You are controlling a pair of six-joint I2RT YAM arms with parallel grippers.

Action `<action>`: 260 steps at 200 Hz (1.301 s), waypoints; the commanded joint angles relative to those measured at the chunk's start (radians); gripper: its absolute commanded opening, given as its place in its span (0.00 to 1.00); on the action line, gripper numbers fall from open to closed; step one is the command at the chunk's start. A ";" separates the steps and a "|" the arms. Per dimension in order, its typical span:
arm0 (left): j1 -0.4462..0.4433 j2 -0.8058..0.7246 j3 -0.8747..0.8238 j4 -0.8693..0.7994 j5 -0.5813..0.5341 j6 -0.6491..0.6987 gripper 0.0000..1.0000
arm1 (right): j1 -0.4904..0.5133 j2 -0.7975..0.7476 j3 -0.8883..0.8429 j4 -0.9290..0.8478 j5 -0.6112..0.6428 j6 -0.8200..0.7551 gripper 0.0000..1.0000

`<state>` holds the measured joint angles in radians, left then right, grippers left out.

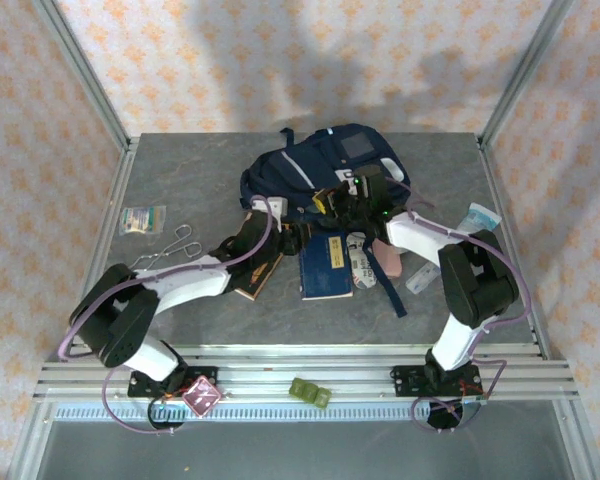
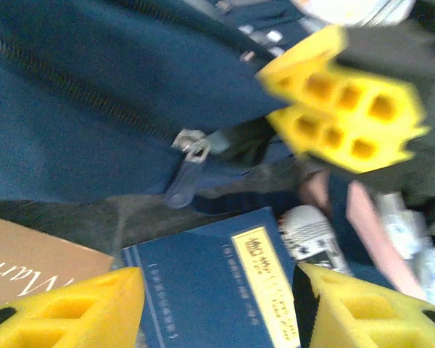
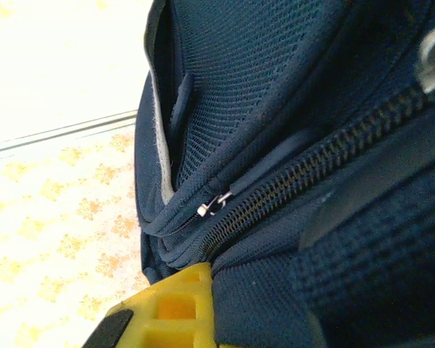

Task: Pack the student bag

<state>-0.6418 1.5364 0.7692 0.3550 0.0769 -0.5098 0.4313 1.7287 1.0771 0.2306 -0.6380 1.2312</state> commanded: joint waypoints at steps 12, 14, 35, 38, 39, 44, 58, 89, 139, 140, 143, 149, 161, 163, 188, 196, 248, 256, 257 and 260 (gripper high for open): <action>-0.006 0.070 0.062 0.028 -0.066 0.054 0.59 | 0.002 -0.051 0.059 0.068 0.012 0.005 0.00; -0.004 0.073 0.065 0.030 -0.067 0.058 0.59 | 0.002 -0.051 0.059 0.069 0.011 0.005 0.00; 0.011 0.098 0.075 0.097 -0.028 0.077 0.61 | 0.004 -0.053 0.064 0.070 0.006 0.005 0.00; 0.014 0.102 0.078 0.104 -0.016 0.077 0.61 | 0.005 -0.051 0.065 0.069 0.005 0.005 0.00; 0.016 0.104 0.080 0.106 -0.013 0.077 0.61 | 0.006 -0.051 0.066 0.069 0.005 0.005 0.00; 0.024 0.112 0.085 0.118 0.008 0.076 0.61 | 0.007 -0.050 0.069 0.070 0.002 0.005 0.00; 0.048 0.134 0.094 0.157 0.059 0.063 0.59 | 0.012 -0.048 0.072 0.071 -0.002 0.005 0.00; 0.085 0.178 0.118 0.201 0.113 0.060 0.50 | 0.020 -0.041 0.067 0.084 -0.015 0.011 0.00; 0.131 0.194 0.116 0.243 0.234 0.045 0.08 | 0.020 -0.045 0.072 0.085 -0.023 0.005 0.00; 0.131 0.193 0.115 0.244 0.236 0.045 0.07 | 0.020 -0.045 0.073 0.085 -0.023 0.005 0.00; 0.133 0.192 0.111 0.247 0.241 0.044 0.06 | 0.020 -0.044 0.075 0.087 -0.024 0.005 0.00; 0.135 0.189 0.106 0.250 0.248 0.043 0.06 | 0.021 -0.041 0.076 0.088 -0.025 0.005 0.00; 0.137 0.183 0.094 0.268 0.261 0.037 0.00 | 0.021 -0.034 0.081 0.088 -0.029 0.005 0.00; 0.138 0.181 0.090 0.272 0.264 0.035 0.00 | 0.021 -0.034 0.081 0.088 -0.029 0.004 0.00; 0.145 0.181 0.069 0.303 0.278 0.013 0.07 | 0.020 -0.025 0.082 0.096 -0.035 0.008 0.00; 0.147 0.189 0.071 0.300 0.276 0.010 0.16 | 0.020 -0.023 0.084 0.097 -0.035 0.008 0.00; 0.144 0.247 0.086 0.373 0.317 -0.027 0.29 | 0.020 -0.025 0.088 0.095 -0.037 0.009 0.00; 0.142 0.255 0.091 0.376 0.318 -0.025 0.29 | 0.020 -0.024 0.091 0.095 -0.037 0.010 0.00; 0.143 0.255 0.092 0.375 0.317 -0.024 0.29 | 0.021 -0.024 0.091 0.095 -0.037 0.011 0.00; 0.140 0.256 0.091 0.375 0.314 -0.024 0.30 | 0.021 -0.024 0.093 0.095 -0.036 0.011 0.00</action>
<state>-0.5011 1.7638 0.8490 0.6651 0.3641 -0.5190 0.4423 1.7290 1.1038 0.2249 -0.6365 1.2354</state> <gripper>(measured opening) 0.287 0.040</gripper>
